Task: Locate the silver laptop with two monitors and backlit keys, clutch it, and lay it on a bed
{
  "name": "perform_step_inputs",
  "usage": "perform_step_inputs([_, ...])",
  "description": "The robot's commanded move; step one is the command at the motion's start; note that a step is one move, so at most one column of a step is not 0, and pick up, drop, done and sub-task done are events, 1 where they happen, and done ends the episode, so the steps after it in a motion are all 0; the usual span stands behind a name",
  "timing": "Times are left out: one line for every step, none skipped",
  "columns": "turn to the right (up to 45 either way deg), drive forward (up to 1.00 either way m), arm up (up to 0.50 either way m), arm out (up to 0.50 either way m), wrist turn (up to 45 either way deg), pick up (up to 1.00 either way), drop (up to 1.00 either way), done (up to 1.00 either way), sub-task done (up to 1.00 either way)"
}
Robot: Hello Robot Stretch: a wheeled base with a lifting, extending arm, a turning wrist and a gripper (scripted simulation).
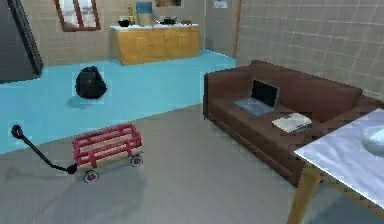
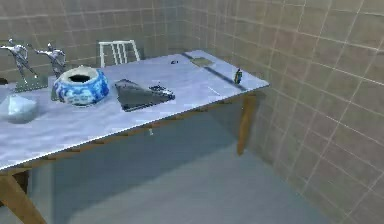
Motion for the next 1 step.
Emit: perform_step_inputs([45.0, 0.0, 0.0, 0.0, 0.0, 0.0, 0.0, 0.0, 0.0])
